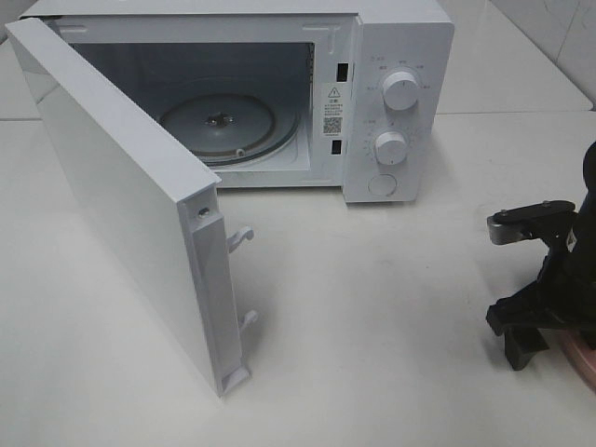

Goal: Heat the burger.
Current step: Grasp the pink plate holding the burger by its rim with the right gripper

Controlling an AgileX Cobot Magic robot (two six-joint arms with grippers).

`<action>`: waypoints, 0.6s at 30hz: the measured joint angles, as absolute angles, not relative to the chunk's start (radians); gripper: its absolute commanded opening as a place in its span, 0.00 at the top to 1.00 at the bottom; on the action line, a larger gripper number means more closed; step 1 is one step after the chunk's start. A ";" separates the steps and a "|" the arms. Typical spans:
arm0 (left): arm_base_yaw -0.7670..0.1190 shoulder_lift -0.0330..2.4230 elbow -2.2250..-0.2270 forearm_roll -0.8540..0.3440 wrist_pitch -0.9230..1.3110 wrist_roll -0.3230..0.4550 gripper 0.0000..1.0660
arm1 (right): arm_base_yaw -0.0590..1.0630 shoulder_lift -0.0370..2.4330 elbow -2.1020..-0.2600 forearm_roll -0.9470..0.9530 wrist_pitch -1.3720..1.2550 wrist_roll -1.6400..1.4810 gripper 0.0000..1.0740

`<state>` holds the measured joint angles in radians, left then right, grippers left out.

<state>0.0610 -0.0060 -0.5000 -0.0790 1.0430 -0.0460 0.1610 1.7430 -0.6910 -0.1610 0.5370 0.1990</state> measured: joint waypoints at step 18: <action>0.061 -0.006 -0.500 -0.079 1.043 -0.046 0.06 | 0.154 1.738 -0.693 -0.254 0.574 0.252 1.00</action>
<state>0.0610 -0.0060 -0.5000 -0.0790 1.0430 -0.0460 0.1540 1.7380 -0.6930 -0.2540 0.5740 0.2520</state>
